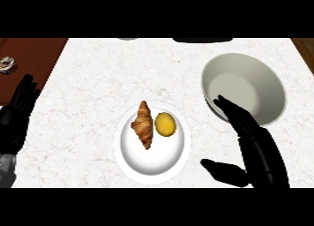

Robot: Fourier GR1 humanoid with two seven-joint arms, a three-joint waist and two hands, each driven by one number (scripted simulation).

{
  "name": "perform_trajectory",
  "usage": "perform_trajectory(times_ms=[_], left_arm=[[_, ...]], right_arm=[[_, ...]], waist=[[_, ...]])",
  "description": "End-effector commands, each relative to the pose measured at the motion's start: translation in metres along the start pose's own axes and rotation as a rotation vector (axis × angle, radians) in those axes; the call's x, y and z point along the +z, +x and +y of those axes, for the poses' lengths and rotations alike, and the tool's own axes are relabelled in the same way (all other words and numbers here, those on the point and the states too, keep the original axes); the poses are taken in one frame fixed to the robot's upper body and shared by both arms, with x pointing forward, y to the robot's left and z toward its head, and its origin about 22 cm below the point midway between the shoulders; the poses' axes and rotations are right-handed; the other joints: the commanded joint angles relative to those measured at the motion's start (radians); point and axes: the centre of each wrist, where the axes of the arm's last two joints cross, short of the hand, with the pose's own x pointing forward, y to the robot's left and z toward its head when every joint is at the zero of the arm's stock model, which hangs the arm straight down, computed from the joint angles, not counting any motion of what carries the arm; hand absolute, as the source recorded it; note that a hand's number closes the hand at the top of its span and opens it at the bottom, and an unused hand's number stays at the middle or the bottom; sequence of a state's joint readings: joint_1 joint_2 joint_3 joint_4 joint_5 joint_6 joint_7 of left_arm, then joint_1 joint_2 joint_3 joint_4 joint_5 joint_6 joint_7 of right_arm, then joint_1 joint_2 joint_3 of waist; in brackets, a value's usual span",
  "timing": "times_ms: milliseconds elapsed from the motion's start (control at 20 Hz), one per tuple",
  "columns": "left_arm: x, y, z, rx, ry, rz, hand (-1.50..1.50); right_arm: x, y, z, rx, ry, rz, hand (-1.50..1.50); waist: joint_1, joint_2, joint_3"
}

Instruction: Pick the lemon from the plate and place it in the bowl

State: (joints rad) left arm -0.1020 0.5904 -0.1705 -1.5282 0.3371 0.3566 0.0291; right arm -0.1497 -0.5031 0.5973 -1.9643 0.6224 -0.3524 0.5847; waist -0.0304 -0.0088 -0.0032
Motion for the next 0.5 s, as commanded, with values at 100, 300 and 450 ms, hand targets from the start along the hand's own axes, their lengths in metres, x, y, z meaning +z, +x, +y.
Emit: perform_trajectory(times_ms=[100,300,450], left_arm=[[-0.012,-0.001,-0.004,0.017,-0.032,0.003,0.0],[-0.02,-0.003,-0.007,0.008,-0.015,-0.01,0.0],[-0.01,-0.006,-0.026,-0.004,-0.024,-0.01,0.0]], right_arm=[[0.008,0.051,0.004,0.033,-0.063,0.093,-1.5],[-0.02,0.073,-0.027,0.098,-0.027,0.083,-1.5],[-0.054,0.095,-0.027,0.112,0.04,0.081,-1.5]], waist=[[0.027,0.007,0.002],[0.029,0.008,0.002],[0.038,0.009,0.002]])
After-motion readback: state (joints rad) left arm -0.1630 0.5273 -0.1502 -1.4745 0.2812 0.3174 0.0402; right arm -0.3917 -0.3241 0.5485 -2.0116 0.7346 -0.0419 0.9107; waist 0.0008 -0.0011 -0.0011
